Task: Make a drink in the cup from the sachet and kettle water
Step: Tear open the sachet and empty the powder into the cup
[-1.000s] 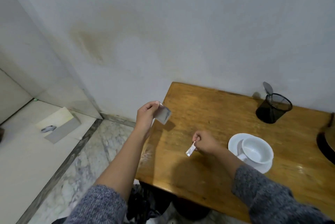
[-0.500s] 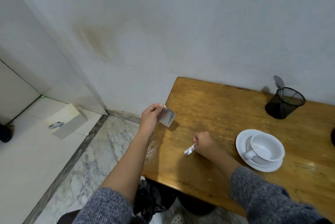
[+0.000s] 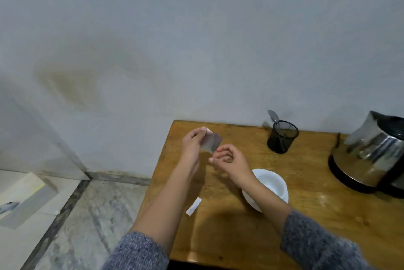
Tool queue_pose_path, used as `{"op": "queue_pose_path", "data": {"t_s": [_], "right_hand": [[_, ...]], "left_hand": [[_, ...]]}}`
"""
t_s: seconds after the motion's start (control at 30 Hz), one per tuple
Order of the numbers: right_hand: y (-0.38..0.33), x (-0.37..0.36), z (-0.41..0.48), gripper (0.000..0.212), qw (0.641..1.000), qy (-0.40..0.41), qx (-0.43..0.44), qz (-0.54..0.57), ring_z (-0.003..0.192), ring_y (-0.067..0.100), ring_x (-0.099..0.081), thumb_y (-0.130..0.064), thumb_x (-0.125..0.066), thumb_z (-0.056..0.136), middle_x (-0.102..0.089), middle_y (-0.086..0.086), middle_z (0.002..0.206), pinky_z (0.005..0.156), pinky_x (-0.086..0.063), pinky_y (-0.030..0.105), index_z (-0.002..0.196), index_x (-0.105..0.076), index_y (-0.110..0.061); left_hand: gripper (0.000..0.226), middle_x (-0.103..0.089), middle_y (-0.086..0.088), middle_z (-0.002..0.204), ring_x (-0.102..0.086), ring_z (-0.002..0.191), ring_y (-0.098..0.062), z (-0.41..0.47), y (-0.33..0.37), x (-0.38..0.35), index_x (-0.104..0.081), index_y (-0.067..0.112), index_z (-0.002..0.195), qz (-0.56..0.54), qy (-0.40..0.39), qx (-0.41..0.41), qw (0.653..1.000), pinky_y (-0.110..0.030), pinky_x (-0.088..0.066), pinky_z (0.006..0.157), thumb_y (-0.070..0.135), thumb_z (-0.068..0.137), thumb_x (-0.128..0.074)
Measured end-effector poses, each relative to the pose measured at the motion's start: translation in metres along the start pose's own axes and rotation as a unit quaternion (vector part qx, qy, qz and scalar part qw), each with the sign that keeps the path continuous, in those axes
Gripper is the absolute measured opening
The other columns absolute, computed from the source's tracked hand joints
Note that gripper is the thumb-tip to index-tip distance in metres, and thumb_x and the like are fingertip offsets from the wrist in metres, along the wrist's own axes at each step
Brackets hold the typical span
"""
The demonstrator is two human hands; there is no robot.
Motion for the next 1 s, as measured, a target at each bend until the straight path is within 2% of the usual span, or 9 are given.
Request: {"op": "queue_pose_path", "data": {"t_s": [0.13,0.23,0.33,0.43,0.53,0.63,0.73,0.83,1.0], "right_hand": [[0.006,0.062,-0.005,0.020,0.993,0.106,-0.015,0.056,0.063,0.006,-0.056,-0.007,-0.074,0.079,-0.059,-0.004,0.070,0.046,-0.047,0.017,0.079,-0.058,-0.020],[0.015,0.097,-0.011,0.017,0.992,0.097,-0.036,0.076,0.061,-0.001,-0.056,-0.008,-0.068,0.084,-0.058,-0.006,0.072,0.050,-0.048,0.015,0.076,-0.058,-0.018],[0.032,0.127,-0.019,0.012,0.982,0.088,-0.072,0.151,0.071,0.006,-0.059,-0.010,-0.061,0.089,-0.059,-0.002,0.077,0.056,-0.052,0.016,0.080,-0.056,-0.015],[0.049,0.160,-0.026,0.010,0.966,0.124,-0.086,0.208,0.073,0.008,-0.065,-0.008,-0.058,0.091,-0.064,0.003,0.081,0.055,-0.054,0.017,0.084,-0.055,-0.014],[0.059,0.185,-0.032,0.013,0.969,0.122,-0.094,0.196,0.062,0.005,-0.069,-0.003,-0.054,0.093,-0.066,0.006,0.080,0.053,-0.055,0.015,0.085,-0.052,-0.014],[0.066,0.201,-0.034,0.013,0.982,0.080,-0.104,0.133,0.061,0.008,-0.069,-0.001,-0.053,0.093,-0.066,0.008,0.080,0.056,-0.057,0.015,0.087,-0.052,-0.013],[0.071,0.205,-0.035,0.012,0.992,0.032,-0.114,0.046,0.062,0.013,-0.063,-0.001,-0.054,0.092,-0.062,0.007,0.077,0.057,-0.055,0.017,0.087,-0.053,-0.012],[0.069,0.203,-0.032,0.015,0.993,-0.008,-0.109,-0.051,0.058,0.012,-0.057,0.000,-0.054,0.092,-0.057,0.004,0.074,0.051,-0.052,0.016,0.085,-0.054,-0.013],[0.052,0.191,-0.021,0.010,0.948,-0.067,-0.035,-0.308,0.062,0.013,-0.048,-0.006,-0.052,0.091,-0.056,0.007,0.080,0.057,-0.040,0.026,0.097,-0.059,-0.009]], "left_hand": [[0.020,-0.067,0.009,0.056,-0.058,0.059,-0.001,-0.006,-0.008,-0.061,-0.061,0.013,0.072,-0.063,-0.037,0.020,0.997,-0.018,-0.041,0.064,0.006,0.088,-0.052],[0.016,-0.066,0.003,0.071,-0.057,0.072,-0.007,-0.016,-0.026,-0.100,-0.062,0.013,0.078,-0.114,-0.059,0.068,0.989,-0.018,-0.043,0.068,0.006,0.089,-0.051],[0.015,-0.065,0.001,0.078,-0.058,0.076,-0.009,-0.026,-0.045,-0.133,-0.063,0.012,0.082,-0.138,-0.071,0.111,0.982,-0.019,-0.046,0.072,0.006,0.090,-0.051],[0.015,-0.064,-0.001,0.082,-0.058,0.078,-0.012,-0.032,-0.058,-0.154,-0.063,0.016,0.080,-0.015,-0.099,0.106,0.989,-0.021,-0.047,0.072,0.009,0.089,-0.053],[0.010,-0.063,-0.003,0.084,-0.057,0.084,-0.017,-0.037,-0.066,-0.167,-0.063,0.016,0.084,0.107,-0.159,0.088,0.977,-0.030,-0.047,0.084,0.009,0.086,-0.058],[0.021,-0.060,0.001,0.082,-0.058,0.081,-0.012,-0.041,-0.076,-0.176,-0.060,0.015,0.103,0.234,-0.237,0.068,0.940,-0.027,-0.048,0.083,0.010,0.082,-0.063],[0.039,-0.054,0.004,0.078,-0.054,0.072,-0.008,-0.042,-0.091,-0.185,-0.054,0.012,0.117,0.304,-0.279,0.063,0.909,-0.020,-0.047,0.073,0.005,0.080,-0.065],[0.043,-0.051,0.006,0.078,-0.048,0.066,-0.005,-0.043,-0.103,-0.194,-0.054,0.013,0.120,0.371,-0.303,0.039,0.877,-0.009,-0.045,0.058,0.002,0.080,-0.064],[0.025,-0.065,-0.006,0.100,-0.057,0.091,-0.018,-0.043,-0.111,-0.197,-0.066,0.011,0.103,0.490,-0.302,-0.046,0.816,-0.027,-0.045,0.079,0.006,0.079,-0.066]]}}
Point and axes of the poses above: each hand's wrist, its own z-axis towards the middle knuckle, its own x-axis out of the back of the hand, y = z × x, the point moved 10 cm from there along z, towards the middle knuckle
